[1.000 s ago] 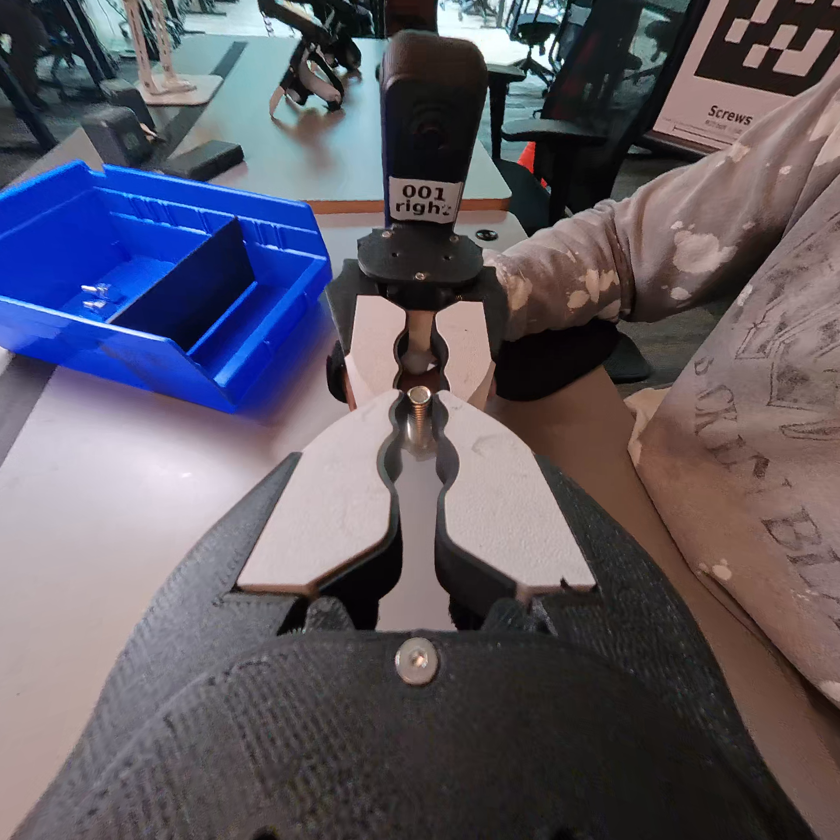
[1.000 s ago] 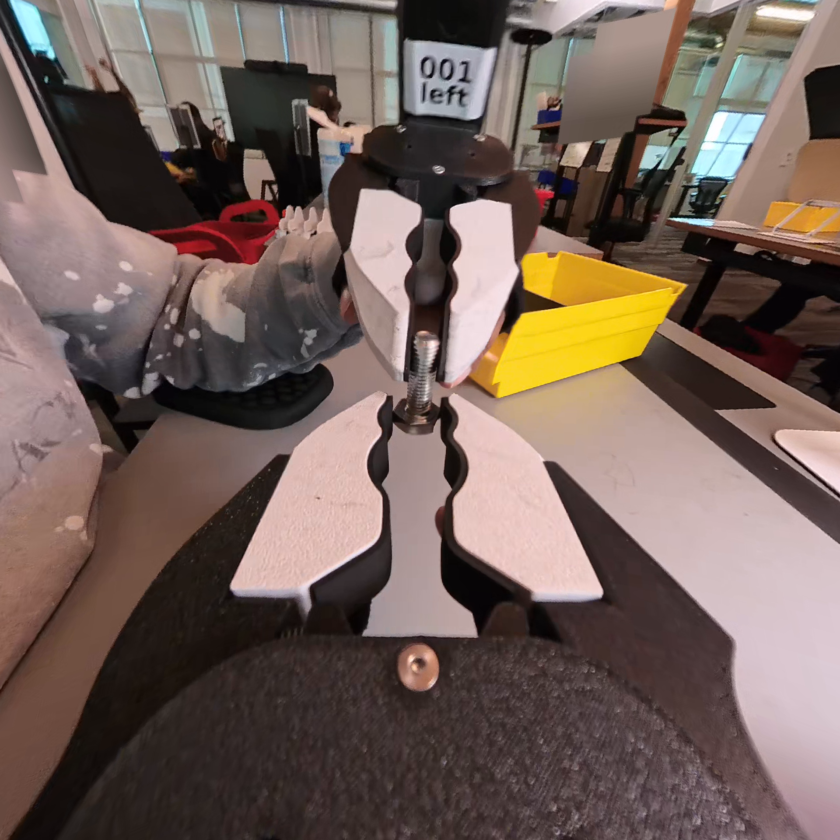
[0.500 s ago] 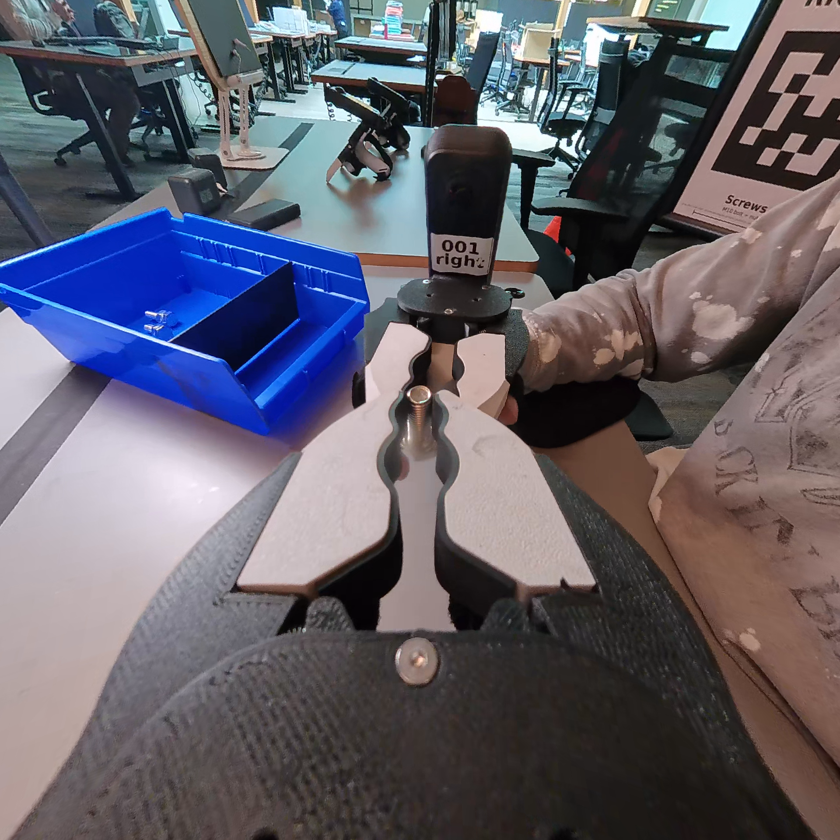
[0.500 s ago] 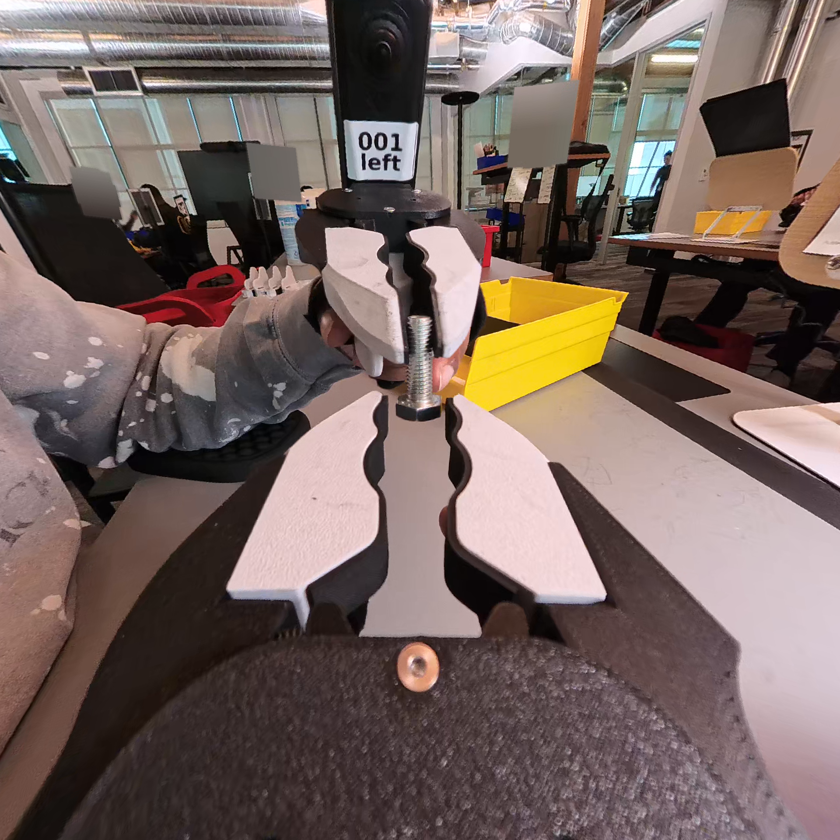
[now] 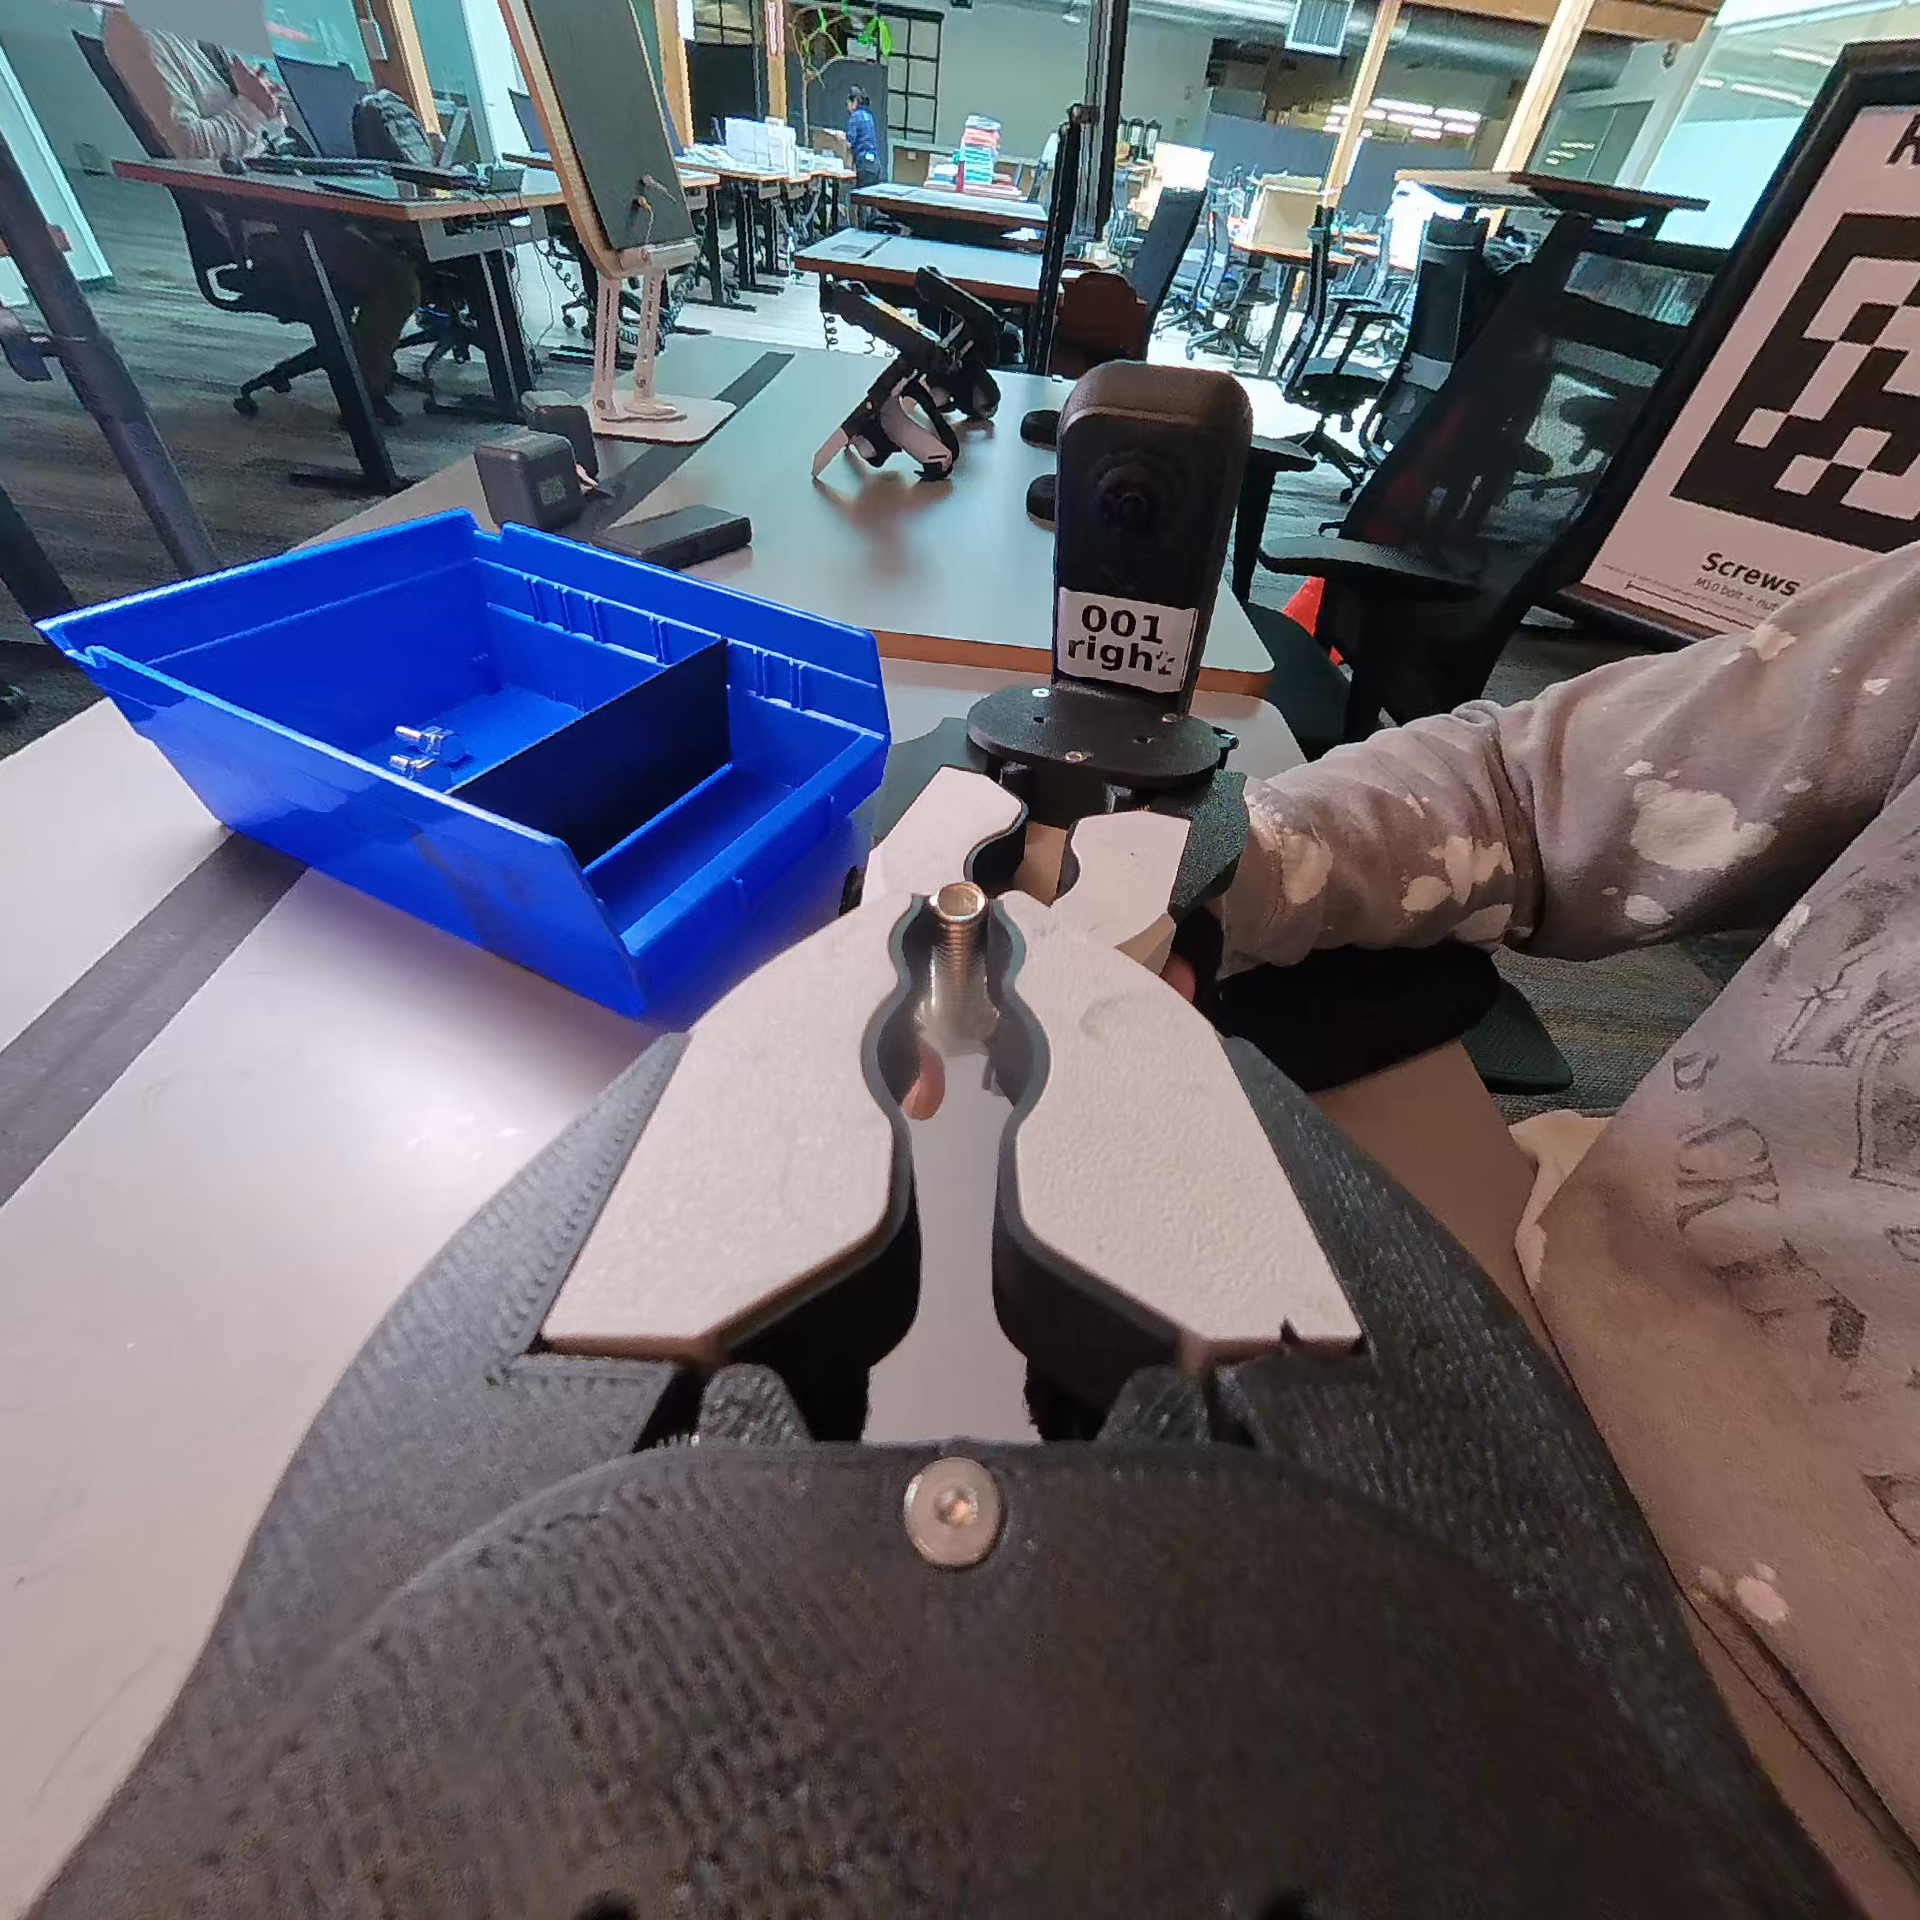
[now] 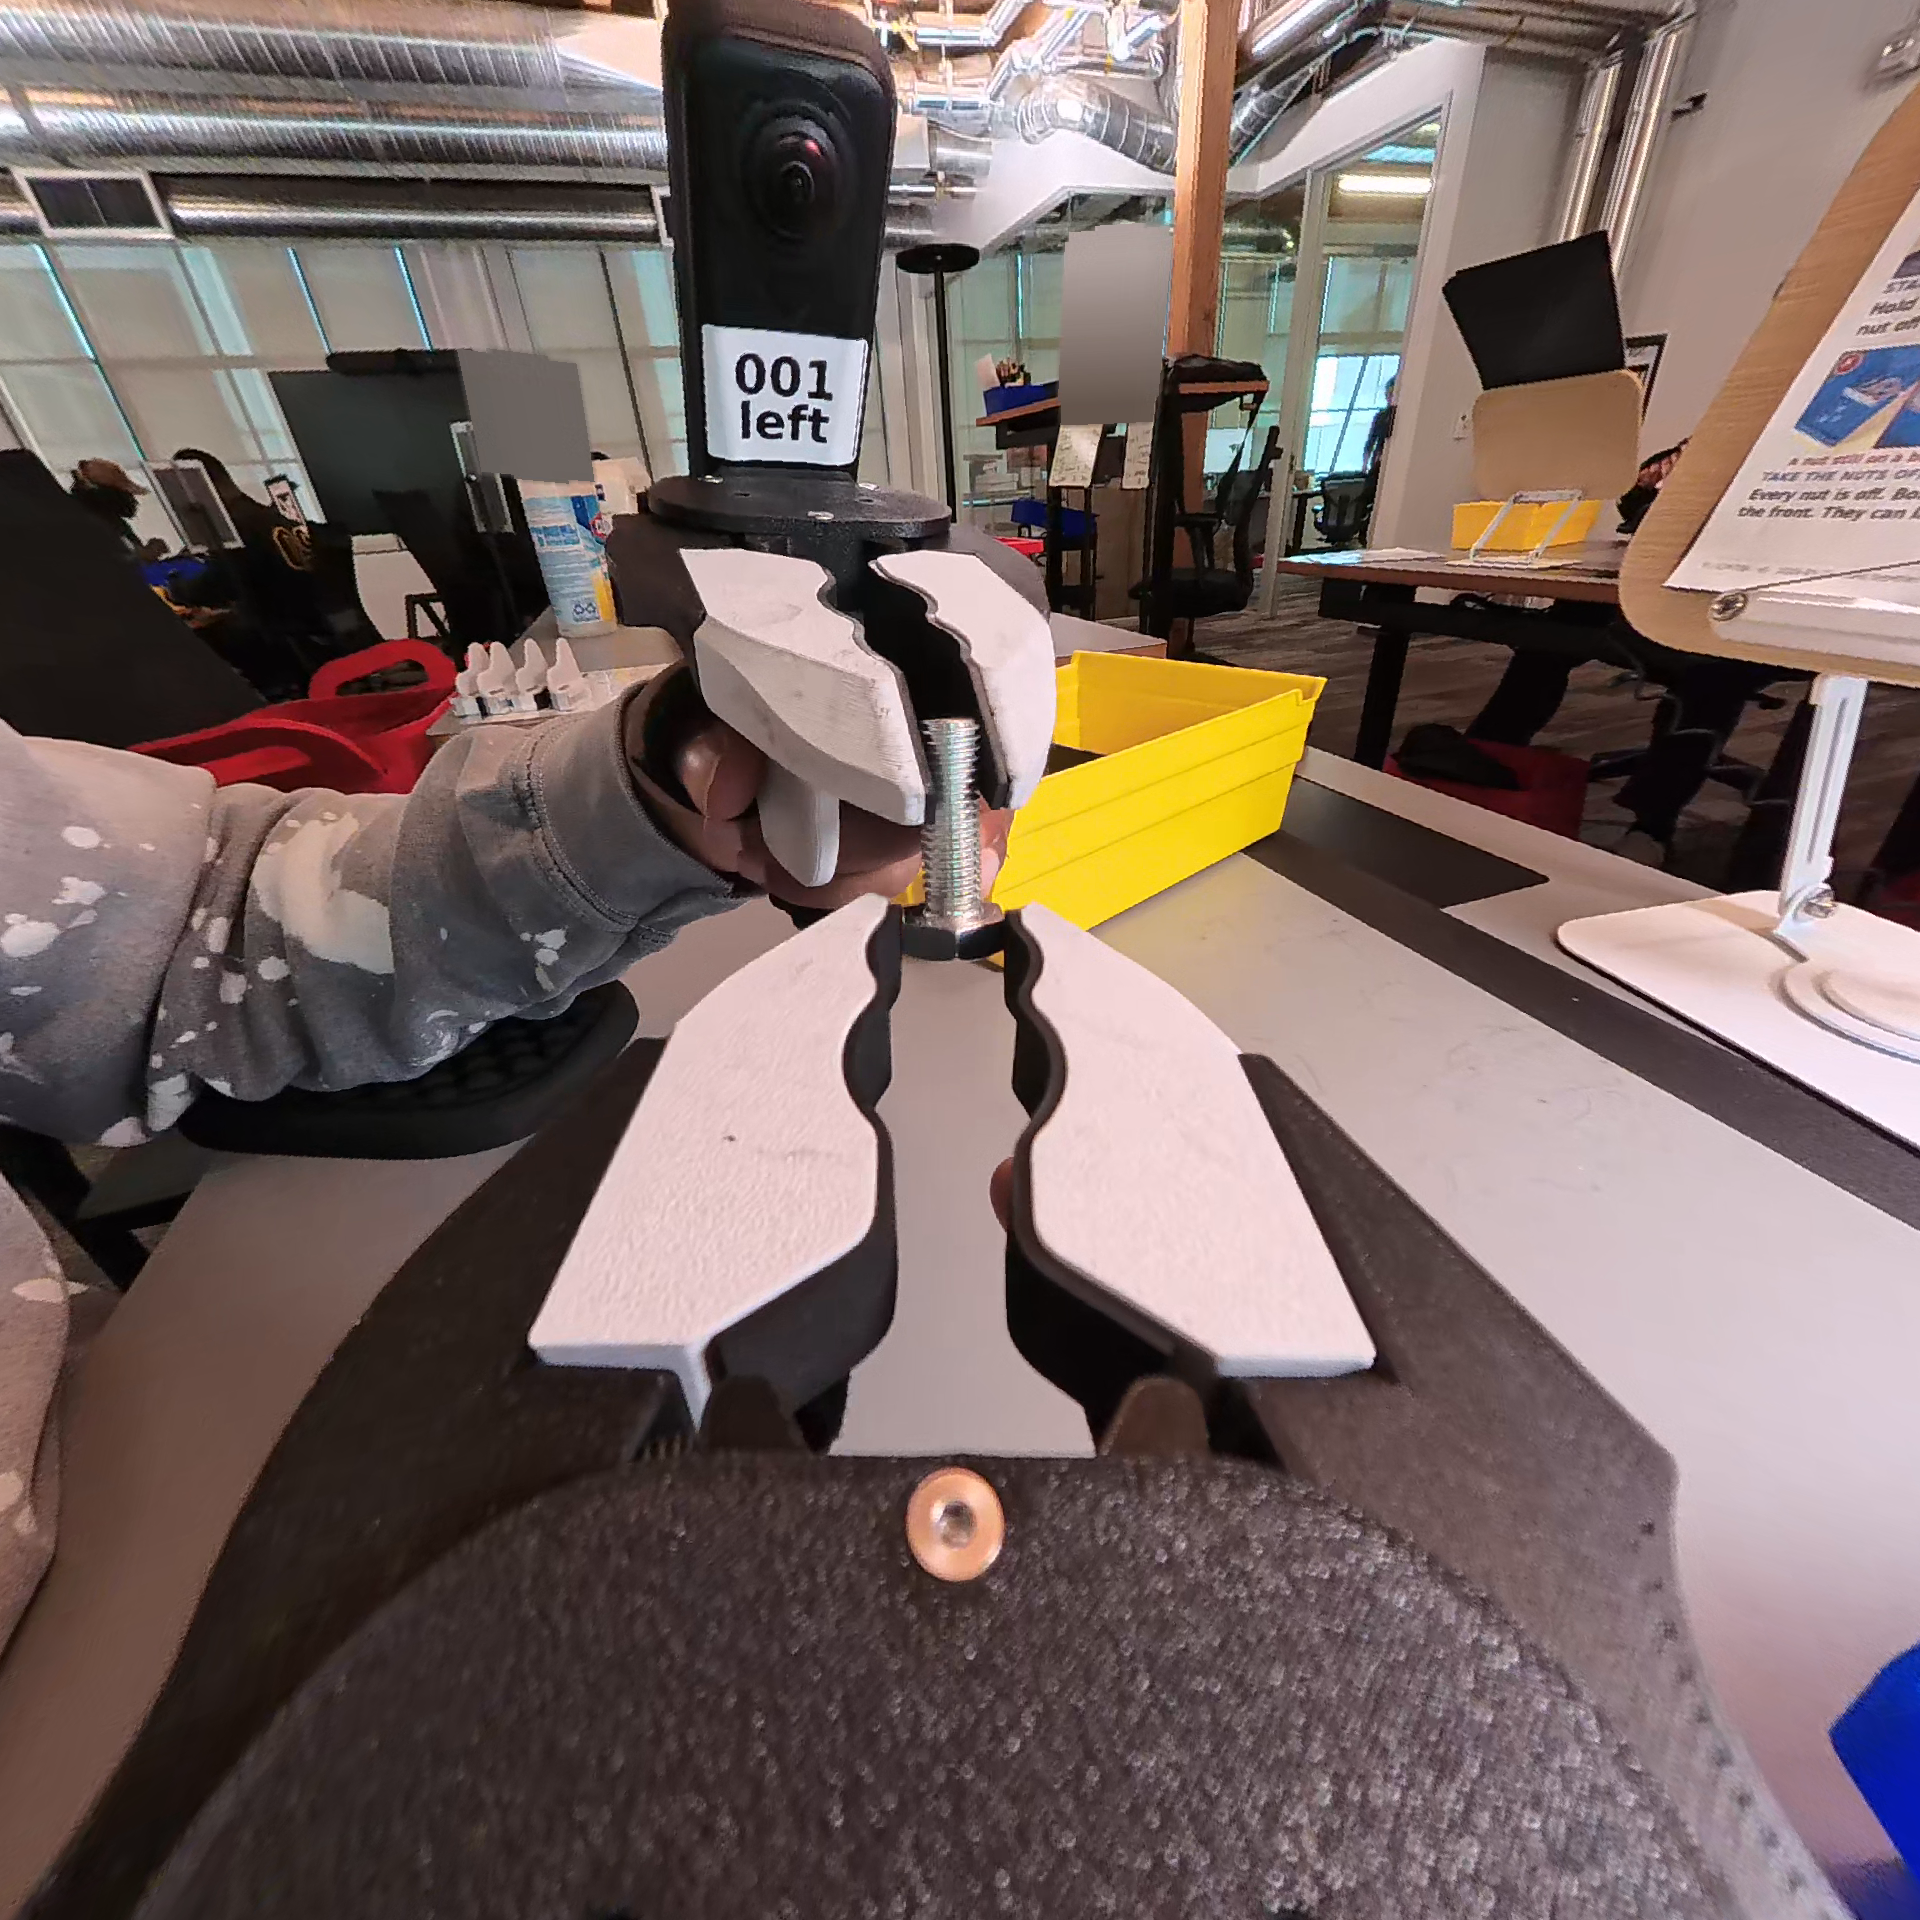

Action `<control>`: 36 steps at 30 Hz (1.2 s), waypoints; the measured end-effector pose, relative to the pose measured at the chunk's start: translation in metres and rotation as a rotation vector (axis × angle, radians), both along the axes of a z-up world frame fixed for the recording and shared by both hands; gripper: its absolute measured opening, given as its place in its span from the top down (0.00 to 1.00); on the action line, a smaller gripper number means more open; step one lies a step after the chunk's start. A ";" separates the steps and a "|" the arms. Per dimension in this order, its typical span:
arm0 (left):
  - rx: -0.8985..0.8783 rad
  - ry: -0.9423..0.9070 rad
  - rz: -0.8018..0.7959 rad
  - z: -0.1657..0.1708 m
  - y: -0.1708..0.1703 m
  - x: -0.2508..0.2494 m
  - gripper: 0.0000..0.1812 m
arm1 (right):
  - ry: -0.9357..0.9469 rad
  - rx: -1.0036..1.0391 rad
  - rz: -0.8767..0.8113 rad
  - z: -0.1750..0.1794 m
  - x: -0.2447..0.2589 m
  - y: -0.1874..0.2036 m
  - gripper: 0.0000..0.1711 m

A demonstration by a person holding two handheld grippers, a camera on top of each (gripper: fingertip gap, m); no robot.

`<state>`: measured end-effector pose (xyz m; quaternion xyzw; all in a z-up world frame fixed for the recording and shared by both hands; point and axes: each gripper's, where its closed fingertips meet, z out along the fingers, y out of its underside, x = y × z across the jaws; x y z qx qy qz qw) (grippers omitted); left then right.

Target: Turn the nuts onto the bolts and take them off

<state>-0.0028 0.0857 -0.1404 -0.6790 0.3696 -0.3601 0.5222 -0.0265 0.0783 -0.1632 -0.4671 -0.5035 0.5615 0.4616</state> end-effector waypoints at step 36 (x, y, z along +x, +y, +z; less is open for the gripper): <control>-0.878 1.312 0.518 -0.142 -0.081 -0.408 0.89 | 0.056 -0.068 -0.017 0.006 0.016 0.023 0.90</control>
